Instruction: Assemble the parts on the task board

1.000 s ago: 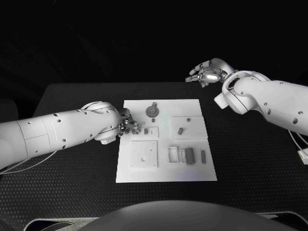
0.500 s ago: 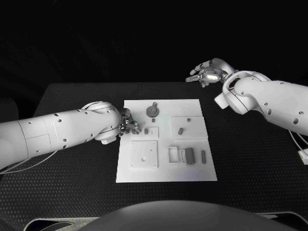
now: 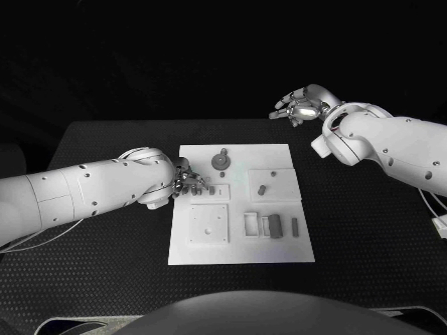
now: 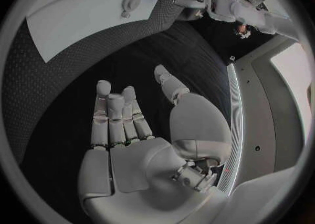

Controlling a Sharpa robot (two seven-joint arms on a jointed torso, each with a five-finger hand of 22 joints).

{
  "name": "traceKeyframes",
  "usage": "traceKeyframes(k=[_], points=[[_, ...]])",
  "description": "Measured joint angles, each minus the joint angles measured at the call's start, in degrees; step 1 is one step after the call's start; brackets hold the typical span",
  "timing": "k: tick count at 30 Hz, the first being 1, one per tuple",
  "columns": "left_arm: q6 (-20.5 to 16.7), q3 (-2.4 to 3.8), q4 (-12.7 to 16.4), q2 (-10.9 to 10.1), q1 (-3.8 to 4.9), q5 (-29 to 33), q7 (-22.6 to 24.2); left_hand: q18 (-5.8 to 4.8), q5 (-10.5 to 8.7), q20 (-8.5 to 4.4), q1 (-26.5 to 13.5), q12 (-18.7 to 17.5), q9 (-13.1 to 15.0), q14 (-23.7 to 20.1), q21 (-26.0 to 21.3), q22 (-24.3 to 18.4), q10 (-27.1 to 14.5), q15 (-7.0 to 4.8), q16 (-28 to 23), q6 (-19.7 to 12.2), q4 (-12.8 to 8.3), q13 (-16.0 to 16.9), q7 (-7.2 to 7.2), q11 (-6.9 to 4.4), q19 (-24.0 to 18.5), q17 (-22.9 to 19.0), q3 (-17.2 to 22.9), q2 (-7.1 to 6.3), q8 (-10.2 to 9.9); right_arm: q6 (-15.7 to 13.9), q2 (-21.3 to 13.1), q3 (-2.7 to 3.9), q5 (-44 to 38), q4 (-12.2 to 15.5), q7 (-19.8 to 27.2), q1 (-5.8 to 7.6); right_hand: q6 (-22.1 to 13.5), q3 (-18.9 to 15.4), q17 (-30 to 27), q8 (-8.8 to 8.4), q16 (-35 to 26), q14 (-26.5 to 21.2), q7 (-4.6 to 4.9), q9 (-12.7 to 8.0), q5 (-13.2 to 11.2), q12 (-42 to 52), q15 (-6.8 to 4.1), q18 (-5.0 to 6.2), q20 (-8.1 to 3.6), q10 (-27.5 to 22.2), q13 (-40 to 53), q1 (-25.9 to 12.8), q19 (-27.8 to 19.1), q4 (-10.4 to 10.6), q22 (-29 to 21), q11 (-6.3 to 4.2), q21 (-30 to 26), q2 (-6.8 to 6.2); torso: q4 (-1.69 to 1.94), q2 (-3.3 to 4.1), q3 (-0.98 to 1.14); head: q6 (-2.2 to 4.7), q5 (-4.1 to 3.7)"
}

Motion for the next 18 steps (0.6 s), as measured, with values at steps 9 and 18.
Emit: traceKeyframes(k=[9,18], points=[[0.0,0.01,-0.1,0.0,0.00,0.0,0.0,-0.14,0.00,0.00,-0.4,0.0,0.0,0.0,0.0,0.0,0.0,0.00,0.0,0.0,-0.1,0.0,0.00,0.00,0.0,0.0,-0.5,-0.37,0.0,0.1,0.0,0.00,0.0,0.0,0.0,0.00,-0.1,0.0,0.0,0.00,0.0,0.0,0.10,0.0,0.0,0.0,0.02,0.00,0.00,0.0,-0.1,-0.2,0.0,0.0,0.0,0.00,0.0,0.20,0.01,0.00,0.00,0.00,-0.13],[-1.3,0.48,0.2,-2.2,0.14,0.5,0.3,-0.40,0.00,-0.27,-0.7,-0.8,-0.9,-1.2,-1.2,0.0,-1.6,-0.50,-0.4,-3.4,-0.5,0.0,0.58,1.18,-1.0,-0.5,-1.0,-1.11,-2.2,0.1,0.0,0.00,0.0,-0.2,0.0,0.00,-0.2,0.0,0.0,0.00,0.0,0.0,0.06,0.0,0.0,0.2,0.03,0.01,0.00,0.0,-0.1,-0.2,0.0,0.0,0.0,0.00,0.0,0.20,0.00,-0.02,-0.01,0.08,-0.42]])
